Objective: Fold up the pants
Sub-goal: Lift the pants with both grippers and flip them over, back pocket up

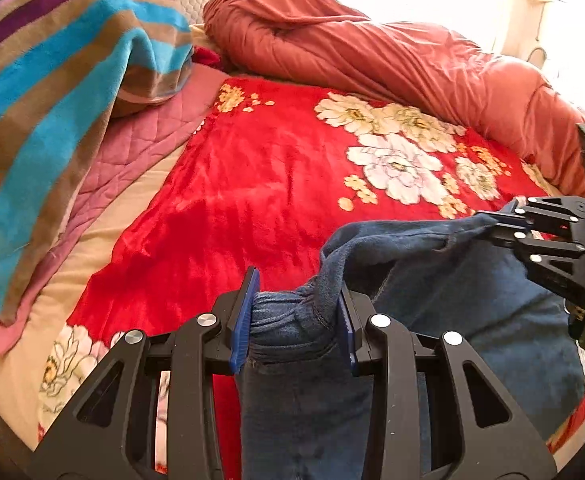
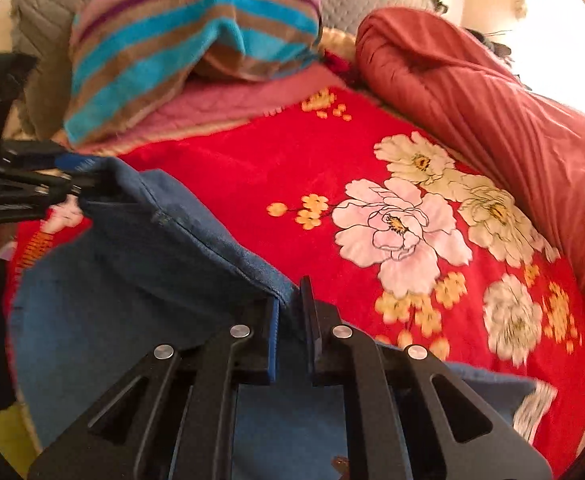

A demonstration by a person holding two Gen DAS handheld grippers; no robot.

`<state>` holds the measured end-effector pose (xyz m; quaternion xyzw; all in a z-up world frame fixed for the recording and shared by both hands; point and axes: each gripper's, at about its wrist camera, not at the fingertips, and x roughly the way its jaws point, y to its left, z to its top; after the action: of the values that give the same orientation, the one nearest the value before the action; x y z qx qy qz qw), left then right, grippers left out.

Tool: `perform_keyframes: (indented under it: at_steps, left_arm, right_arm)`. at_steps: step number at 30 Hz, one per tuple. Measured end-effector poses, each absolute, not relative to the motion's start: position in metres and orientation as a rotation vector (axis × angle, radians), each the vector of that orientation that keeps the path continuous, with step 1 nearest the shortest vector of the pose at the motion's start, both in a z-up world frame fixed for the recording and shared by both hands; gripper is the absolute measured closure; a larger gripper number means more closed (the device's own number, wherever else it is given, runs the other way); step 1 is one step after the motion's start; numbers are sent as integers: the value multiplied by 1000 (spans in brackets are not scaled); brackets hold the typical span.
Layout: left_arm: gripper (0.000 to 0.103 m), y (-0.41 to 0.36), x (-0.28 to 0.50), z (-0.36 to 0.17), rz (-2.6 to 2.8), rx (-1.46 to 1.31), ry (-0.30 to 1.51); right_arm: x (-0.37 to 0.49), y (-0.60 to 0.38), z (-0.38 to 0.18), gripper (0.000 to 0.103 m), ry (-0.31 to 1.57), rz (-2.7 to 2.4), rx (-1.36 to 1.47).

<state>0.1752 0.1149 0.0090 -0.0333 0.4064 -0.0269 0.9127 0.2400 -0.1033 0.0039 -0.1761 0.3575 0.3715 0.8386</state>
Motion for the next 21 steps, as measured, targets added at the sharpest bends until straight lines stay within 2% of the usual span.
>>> perform_keyframes:
  at_steps: [12,18,21]
  left_arm:
    - [75,117,81,10,-79,-125,763]
    - [72,117,57,-3,-63,-94,777]
    - [67,115,53,-11,-36,-43,795]
  right_arm:
    - [94,-115,20,94,733,931,-295]
    - [62,-103,-5,94,809,965,-304]
    - [58,-98,-22,94,865,957,-300]
